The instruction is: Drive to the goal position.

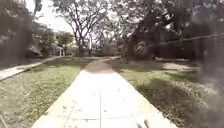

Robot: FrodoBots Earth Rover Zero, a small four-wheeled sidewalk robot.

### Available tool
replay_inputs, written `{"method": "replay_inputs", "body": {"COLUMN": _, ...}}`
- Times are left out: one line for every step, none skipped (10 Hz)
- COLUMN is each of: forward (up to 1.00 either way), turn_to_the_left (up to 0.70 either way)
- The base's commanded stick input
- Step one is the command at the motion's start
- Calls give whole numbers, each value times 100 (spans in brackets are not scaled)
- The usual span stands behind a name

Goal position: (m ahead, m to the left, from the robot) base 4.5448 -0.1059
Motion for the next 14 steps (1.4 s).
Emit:
{"method": "replay_inputs", "body": {"forward": 70, "turn_to_the_left": 0}}
{"method": "replay_inputs", "body": {"forward": 70, "turn_to_the_left": 0}}
{"method": "replay_inputs", "body": {"forward": 70, "turn_to_the_left": 0}}
{"method": "replay_inputs", "body": {"forward": 70, "turn_to_the_left": 3}}
{"method": "replay_inputs", "body": {"forward": 70, "turn_to_the_left": 33}}
{"method": "replay_inputs", "body": {"forward": 70, "turn_to_the_left": 35}}
{"method": "replay_inputs", "body": {"forward": 70, "turn_to_the_left": 35}}
{"method": "replay_inputs", "body": {"forward": 70, "turn_to_the_left": 35}}
{"method": "replay_inputs", "body": {"forward": 70, "turn_to_the_left": 35}}
{"method": "replay_inputs", "body": {"forward": 70, "turn_to_the_left": 35}}
{"method": "replay_inputs", "body": {"forward": 70, "turn_to_the_left": 35}}
{"method": "replay_inputs", "body": {"forward": 70, "turn_to_the_left": 25}}
{"method": "replay_inputs", "body": {"forward": 70, "turn_to_the_left": 0}}
{"method": "replay_inputs", "body": {"forward": 70, "turn_to_the_left": 0}}
